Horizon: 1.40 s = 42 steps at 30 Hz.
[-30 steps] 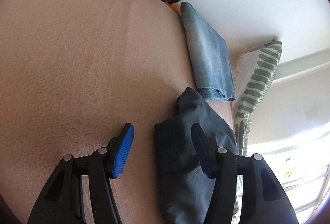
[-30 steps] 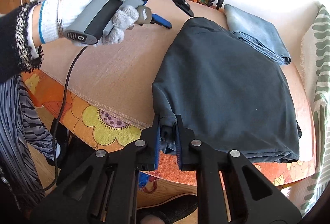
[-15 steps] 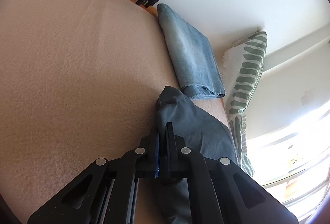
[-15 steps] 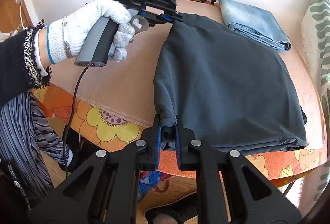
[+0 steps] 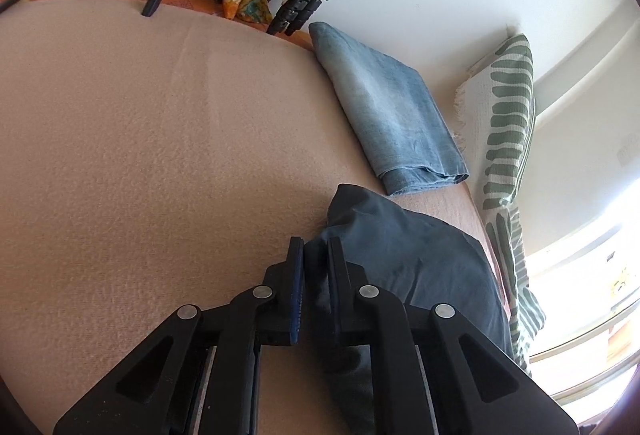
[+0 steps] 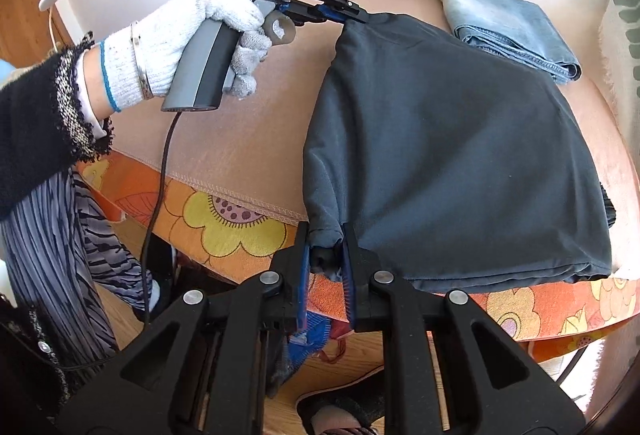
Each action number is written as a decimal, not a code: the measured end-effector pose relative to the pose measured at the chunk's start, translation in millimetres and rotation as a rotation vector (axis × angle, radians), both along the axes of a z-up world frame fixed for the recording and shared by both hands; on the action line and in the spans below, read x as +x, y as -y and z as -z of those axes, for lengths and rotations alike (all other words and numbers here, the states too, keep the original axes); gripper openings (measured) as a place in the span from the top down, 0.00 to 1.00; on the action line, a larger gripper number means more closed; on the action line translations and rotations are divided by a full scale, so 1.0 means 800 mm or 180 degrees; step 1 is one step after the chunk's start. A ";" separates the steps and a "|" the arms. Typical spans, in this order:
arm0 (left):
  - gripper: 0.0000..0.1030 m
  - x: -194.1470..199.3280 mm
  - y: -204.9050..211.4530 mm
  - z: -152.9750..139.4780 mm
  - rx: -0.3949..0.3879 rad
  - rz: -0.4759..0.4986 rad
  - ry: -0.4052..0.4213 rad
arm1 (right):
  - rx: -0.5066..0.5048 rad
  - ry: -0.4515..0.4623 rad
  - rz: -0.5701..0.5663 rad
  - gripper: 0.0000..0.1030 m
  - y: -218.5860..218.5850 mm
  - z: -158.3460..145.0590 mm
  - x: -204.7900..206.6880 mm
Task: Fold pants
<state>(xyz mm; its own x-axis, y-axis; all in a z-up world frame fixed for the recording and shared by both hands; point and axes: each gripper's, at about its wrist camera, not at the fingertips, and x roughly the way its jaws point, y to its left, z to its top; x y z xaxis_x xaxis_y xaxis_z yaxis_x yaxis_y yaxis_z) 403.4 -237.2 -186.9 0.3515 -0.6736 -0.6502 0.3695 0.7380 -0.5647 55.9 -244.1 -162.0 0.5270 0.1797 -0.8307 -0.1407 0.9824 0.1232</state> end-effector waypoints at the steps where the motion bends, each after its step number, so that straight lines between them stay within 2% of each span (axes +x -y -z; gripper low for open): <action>1: 0.87 -0.001 -0.003 -0.003 0.0046 -0.0010 0.0033 | 0.0073 0.0014 0.0002 0.80 0.004 -0.004 -0.003; 3: 0.81 -0.002 -0.009 -0.008 0.0115 -0.0048 0.0066 | 0.0169 0.0084 -0.0015 0.75 0.009 -0.012 -0.009; 4: 0.74 -0.002 -0.014 -0.011 0.0168 -0.0094 0.0087 | 0.0185 0.0124 -0.0004 0.73 0.012 -0.016 -0.012; 7: 0.66 -0.007 -0.027 -0.020 0.0185 -0.0158 0.0135 | 0.0200 0.0248 0.0083 0.60 0.025 -0.029 -0.017; 8: 0.56 -0.009 -0.031 -0.022 0.0198 -0.0172 0.0128 | 0.0226 0.0285 0.0112 0.55 0.033 -0.034 -0.016; 10: 0.46 -0.019 -0.037 -0.028 0.0214 -0.0192 0.0103 | 0.0269 0.0369 0.0208 0.51 0.049 -0.044 -0.016; 12: 0.46 -0.033 -0.041 -0.032 0.0147 -0.0151 0.0065 | 0.0240 0.0435 0.0359 0.39 0.067 -0.053 -0.010; 14: 0.46 -0.048 -0.040 -0.037 0.0124 -0.0103 0.0046 | 0.0278 0.0479 0.0551 0.31 0.090 -0.057 -0.002; 17: 0.46 -0.074 -0.034 -0.043 0.0120 0.0016 0.0068 | 0.0335 0.0451 0.0732 0.27 0.126 -0.058 0.014; 20: 0.46 -0.100 -0.024 -0.046 0.0146 0.0187 0.0080 | 0.0157 0.0413 0.0820 0.23 0.158 -0.056 0.032; 22: 0.46 -0.114 -0.016 -0.047 0.0167 0.0290 0.0085 | 0.0190 0.0393 0.0947 0.23 0.184 -0.054 0.039; 27: 0.45 -0.135 -0.008 -0.043 0.0128 0.0459 0.0005 | 0.0209 0.0259 0.1013 0.15 0.230 -0.040 0.053; 37: 0.45 -0.136 -0.003 -0.015 0.0101 0.0552 -0.0284 | 0.0759 -0.0147 0.1073 0.11 0.297 0.019 0.083; 42: 0.45 -0.129 0.000 -0.005 0.0049 0.0549 -0.0386 | 0.1290 -0.0355 0.0963 0.11 0.321 0.050 0.093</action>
<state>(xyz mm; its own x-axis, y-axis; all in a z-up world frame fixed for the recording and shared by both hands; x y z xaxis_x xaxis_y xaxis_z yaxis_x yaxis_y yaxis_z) 300.2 -237.0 -182.9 0.1505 -0.7066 -0.6915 0.4212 0.6786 -0.6018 129.9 -500.9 -202.2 0.5173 0.3520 -0.7801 0.1780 0.8473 0.5004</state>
